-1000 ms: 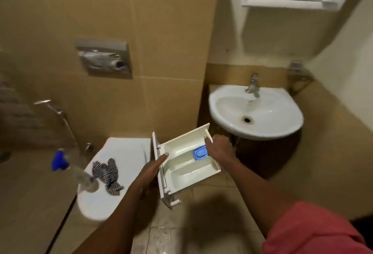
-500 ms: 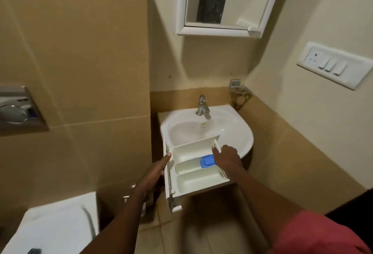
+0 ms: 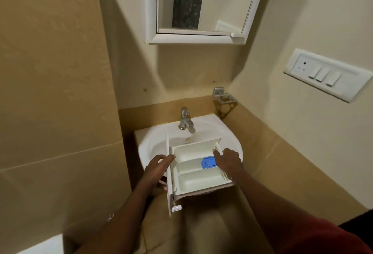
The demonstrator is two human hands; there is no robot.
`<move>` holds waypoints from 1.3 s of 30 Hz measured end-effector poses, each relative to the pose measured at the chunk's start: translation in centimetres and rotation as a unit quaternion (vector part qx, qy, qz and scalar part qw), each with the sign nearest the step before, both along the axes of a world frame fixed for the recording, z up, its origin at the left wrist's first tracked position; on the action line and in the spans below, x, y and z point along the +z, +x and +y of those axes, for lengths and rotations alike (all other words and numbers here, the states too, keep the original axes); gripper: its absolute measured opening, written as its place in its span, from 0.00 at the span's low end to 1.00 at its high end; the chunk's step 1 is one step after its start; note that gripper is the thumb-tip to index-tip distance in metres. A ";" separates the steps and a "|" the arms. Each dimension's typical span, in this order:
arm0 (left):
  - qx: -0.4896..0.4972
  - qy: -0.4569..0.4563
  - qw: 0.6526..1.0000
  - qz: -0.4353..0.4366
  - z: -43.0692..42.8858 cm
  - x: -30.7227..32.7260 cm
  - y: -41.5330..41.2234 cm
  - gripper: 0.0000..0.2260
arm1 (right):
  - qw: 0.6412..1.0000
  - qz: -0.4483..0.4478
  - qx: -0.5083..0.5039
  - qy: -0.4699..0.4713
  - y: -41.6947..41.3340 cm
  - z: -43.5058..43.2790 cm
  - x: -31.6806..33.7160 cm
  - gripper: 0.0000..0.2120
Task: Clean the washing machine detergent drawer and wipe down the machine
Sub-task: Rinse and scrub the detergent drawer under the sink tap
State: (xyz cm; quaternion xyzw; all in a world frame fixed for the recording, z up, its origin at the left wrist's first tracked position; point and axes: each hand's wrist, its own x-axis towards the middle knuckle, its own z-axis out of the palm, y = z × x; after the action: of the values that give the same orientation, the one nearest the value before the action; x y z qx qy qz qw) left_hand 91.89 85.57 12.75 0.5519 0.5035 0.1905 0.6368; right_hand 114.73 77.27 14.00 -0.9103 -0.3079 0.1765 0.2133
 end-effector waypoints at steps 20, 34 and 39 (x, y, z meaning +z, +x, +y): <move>0.037 -0.109 0.992 0.057 10.5 -3.4 12.5 0.20 | 0.980 0.047 0.184 0.059 11.9 19.5 -2.5 0.26; 0.088 -0.150 0.985 -0.003 10.3 -5.5 14.9 0.30 | 0.955 -0.041 0.283 0.083 11.6 27.6 -2.4 0.10; 0.092 -0.157 0.983 -0.013 10.2 -6.2 15.6 0.26 | 0.961 -0.130 0.235 0.066 15.9 27.6 -2.2 0.12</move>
State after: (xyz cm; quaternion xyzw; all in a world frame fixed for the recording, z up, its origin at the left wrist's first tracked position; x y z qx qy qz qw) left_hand 107.48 95.75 6.52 0.3939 0.5674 0.1747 0.7017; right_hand 130.60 104.82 11.76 -0.8113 -0.5489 0.0815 0.1839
